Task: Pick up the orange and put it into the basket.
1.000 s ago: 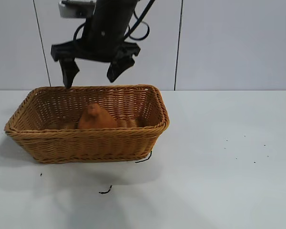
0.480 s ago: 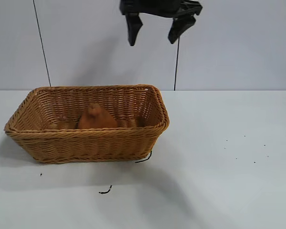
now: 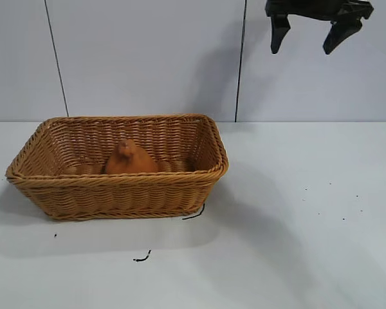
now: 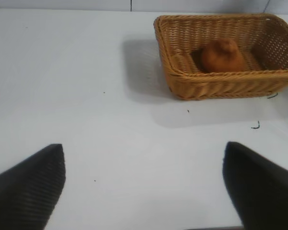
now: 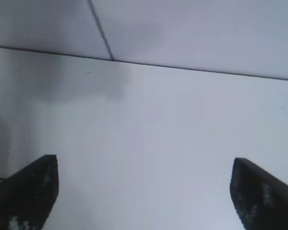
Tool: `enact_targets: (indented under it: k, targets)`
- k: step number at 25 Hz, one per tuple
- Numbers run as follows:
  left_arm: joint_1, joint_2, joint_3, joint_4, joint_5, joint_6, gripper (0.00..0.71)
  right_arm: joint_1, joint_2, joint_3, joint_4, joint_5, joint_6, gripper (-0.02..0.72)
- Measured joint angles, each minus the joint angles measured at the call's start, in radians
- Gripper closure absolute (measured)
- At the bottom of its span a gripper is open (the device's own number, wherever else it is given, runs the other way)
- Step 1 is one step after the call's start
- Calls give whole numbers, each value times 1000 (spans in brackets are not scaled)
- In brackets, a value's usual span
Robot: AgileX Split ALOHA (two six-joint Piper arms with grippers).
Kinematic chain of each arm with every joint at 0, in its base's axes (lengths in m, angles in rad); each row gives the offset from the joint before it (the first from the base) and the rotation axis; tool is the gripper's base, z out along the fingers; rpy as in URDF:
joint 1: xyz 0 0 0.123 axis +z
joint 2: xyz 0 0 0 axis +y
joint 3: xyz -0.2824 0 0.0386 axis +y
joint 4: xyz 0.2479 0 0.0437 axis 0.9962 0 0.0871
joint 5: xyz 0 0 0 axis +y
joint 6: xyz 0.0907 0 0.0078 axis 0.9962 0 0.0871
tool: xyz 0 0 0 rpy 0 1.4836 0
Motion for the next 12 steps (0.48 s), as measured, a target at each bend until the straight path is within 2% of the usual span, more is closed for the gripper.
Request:
enact_targets:
  k: [5, 12]
  targets:
    - [0, 0, 0, 0, 0, 0, 71, 0, -131, 259, 9, 0, 0, 20]
    - [0, 0, 0, 0, 0, 0, 71, 0, -453, 716, 19, 0, -12, 21]
